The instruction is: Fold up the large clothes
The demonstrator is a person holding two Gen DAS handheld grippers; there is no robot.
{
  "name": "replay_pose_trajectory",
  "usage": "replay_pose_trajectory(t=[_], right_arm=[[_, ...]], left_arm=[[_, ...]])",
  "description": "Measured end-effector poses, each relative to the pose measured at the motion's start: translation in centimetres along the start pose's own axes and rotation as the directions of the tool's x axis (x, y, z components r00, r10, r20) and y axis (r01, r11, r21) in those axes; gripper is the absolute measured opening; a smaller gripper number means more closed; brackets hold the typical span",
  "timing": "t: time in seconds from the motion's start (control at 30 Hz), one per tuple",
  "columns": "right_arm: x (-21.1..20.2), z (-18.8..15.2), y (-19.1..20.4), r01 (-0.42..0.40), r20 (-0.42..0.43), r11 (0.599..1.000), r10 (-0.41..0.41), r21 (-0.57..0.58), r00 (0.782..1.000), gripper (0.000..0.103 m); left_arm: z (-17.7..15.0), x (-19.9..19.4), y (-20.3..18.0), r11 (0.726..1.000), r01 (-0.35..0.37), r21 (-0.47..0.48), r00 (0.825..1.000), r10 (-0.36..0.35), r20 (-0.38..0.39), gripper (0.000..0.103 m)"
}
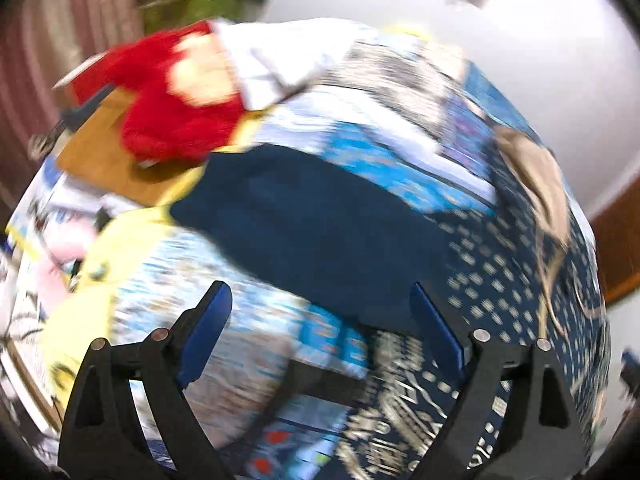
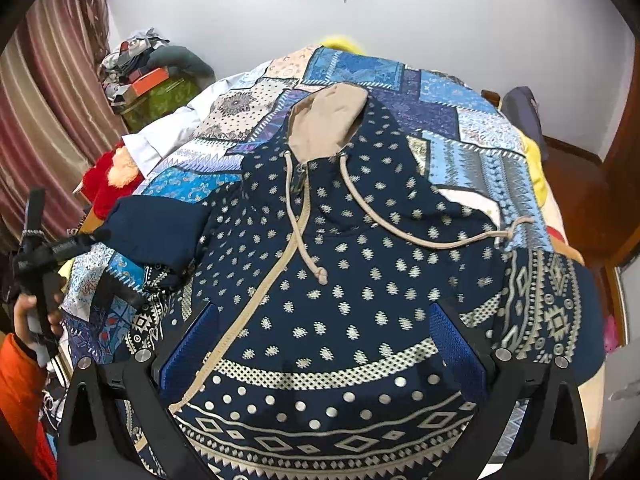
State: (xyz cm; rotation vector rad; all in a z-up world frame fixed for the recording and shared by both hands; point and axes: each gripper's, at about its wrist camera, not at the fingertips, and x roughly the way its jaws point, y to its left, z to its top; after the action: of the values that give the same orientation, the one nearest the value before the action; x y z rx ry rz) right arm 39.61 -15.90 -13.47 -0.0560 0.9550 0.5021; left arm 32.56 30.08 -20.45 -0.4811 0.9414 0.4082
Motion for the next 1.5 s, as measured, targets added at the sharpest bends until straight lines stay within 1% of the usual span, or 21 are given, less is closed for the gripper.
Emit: replay_pose_trajectory(t=[0.13,0.17,0.27,0.33,0.37,0.4,0.43,0.47,0.5,0.57,0.67,0.73,0.83,0.9,0.97,1.07,1.13,1.2,1.27,1.37,1.5], right_arm=[[1.2,0.3,0.4,-0.002,-0.007,1.0,0.002,0.002,1.0,0.103],[1.4,0.5,0.4,0.005,-0.001,1.0,-0.005,-0.001,1.0,0.103],[1.7,0.9,0.3,0.023,0.011,1.0,-0.023,-0.001,1.0,0.103],[2.1,1.1,0.0,0.03,0.008,1.0,-0.03,0.007,1.0,0.103],[2.2,1.2,-0.2,0.033,0.006,0.999,-0.033,0.011,0.999,0.103],[2.4,1.3,-0.5,0.037,0.002,0.999,-0.037,0.017,0.999,0.103],[2.6,1.3,-0.7,0.041,-0.001,0.999,-0.041,0.025,0.999,0.103],[2.7,1.3,-1.0,0.043,-0.005,0.998,-0.043,0.034,0.999,0.103],[2.9,1.2,-1.4,0.045,-0.013,0.998,-0.045,0.045,0.999,0.103],[3.2,1.0,-1.9,0.048,-0.024,0.997,-0.047,0.059,0.999,0.103],[3.2,0.6,-2.4,0.057,-0.035,0.996,-0.055,0.07,0.998,0.103],[3.0,0.3,-2.9,0.058,-0.033,0.995,-0.056,0.077,0.998,0.103],[2.3,0.1,-3.4,0.054,-0.022,0.994,-0.053,0.09,0.998,0.103],[1.6,0.1,-3.7,0.054,-0.009,0.994,-0.053,0.093,0.999,0.103],[0.8,0.1,-4.0,0.053,0.008,0.994,-0.054,0.093,0.999,0.103],[-1.2,0.0,-4.8,0.058,0.051,0.994,-0.063,0.095,0.997,0.103],[-2.5,-0.1,-5.5,0.065,0.078,0.993,-0.073,0.103,0.994,0.103],[-3.6,-0.4,-6.4,0.067,0.095,0.991,-0.079,0.117,0.992,0.103],[-4.7,-0.7,-7.7,0.069,0.108,0.988,-0.084,0.14,0.991,0.103],[-5.8,-1.2,-9.2,0.074,0.111,0.984,-0.093,0.162,0.989,0.103],[-6.8,-2.3,-11.5,0.094,0.095,0.979,-0.113,0.183,0.989,0.103]], left_arm=[[1.3,2.0,4.3,0.989,-0.001,-0.149,1.0,-0.003,-0.03,0.091],[1.6,2.8,5.2,0.982,0.026,-0.185,0.999,-0.033,-0.038,0.09],[2.3,4.9,6.2,0.964,0.095,-0.25,0.993,-0.11,-0.045,0.09],[2.5,5.3,6.0,0.963,0.092,-0.255,0.994,-0.103,-0.032,0.086],[2.9,5.9,5.8,0.966,0.071,-0.25,0.996,-0.08,-0.026,0.078],[3.1,5.9,5.6,0.969,0.054,-0.242,0.998,-0.062,-0.026,0.062],[3.4,6.1,5.5,0.973,0.033,-0.23,0.999,-0.039,-0.024,0.056],[3.8,6.3,5.0,0.976,0.024,-0.218,0.999,-0.028,-0.015,0.046],[3.9,6.1,5.0,0.978,0.023,-0.21,1.0,-0.025,-0.005,0.03],[4.7,5.7,3.9,0.986,-0.023,-0.165,1.0,0.026,0.012,0.012],[5.7,4.2,0.8,0.993,-0.116,-0.036,0.991,0.118,0.062,0.011],[6.2,2.5,-2.2,0.989,-0.135,0.052,0.985,0.128,0.118,0.011],[6.6,-1.1,-7.6,0.979,-0.105,0.177,0.976,0.068,0.206,0.011],[6.5,-3.8,-11.8,0.964,-0.063,0.26,0.968,-0.005,0.251,0.01],[6.2,-6.4,-16.2,0.939,-0.025,0.343,0.956,-0.078,0.284,0.01],[4.6,-9.5,-22.9,0.882,0.042,0.469,0.935,-0.2,0.292,0.011],[2.8,-10.5,-27.7,0.83,0.087,0.551,0.925,-0.272,0.264,0.011],[0.8,-10.8,-31.3,0.783,0.102,0.613,0.921,-0.307,0.24,0.01],[-1.7,-9.9,-34.4,0.737,0.118,0.666,0.924,-0.327,0.197,0.011],[-5.7,-6.5,-38.0,0.683,0.168,0.711,0.946,-0.315,0.079,0.011],[-10.7,-2.0,-40.0,0.647,0.226,0.729,0.962,-0.265,-0.062,0.011]])
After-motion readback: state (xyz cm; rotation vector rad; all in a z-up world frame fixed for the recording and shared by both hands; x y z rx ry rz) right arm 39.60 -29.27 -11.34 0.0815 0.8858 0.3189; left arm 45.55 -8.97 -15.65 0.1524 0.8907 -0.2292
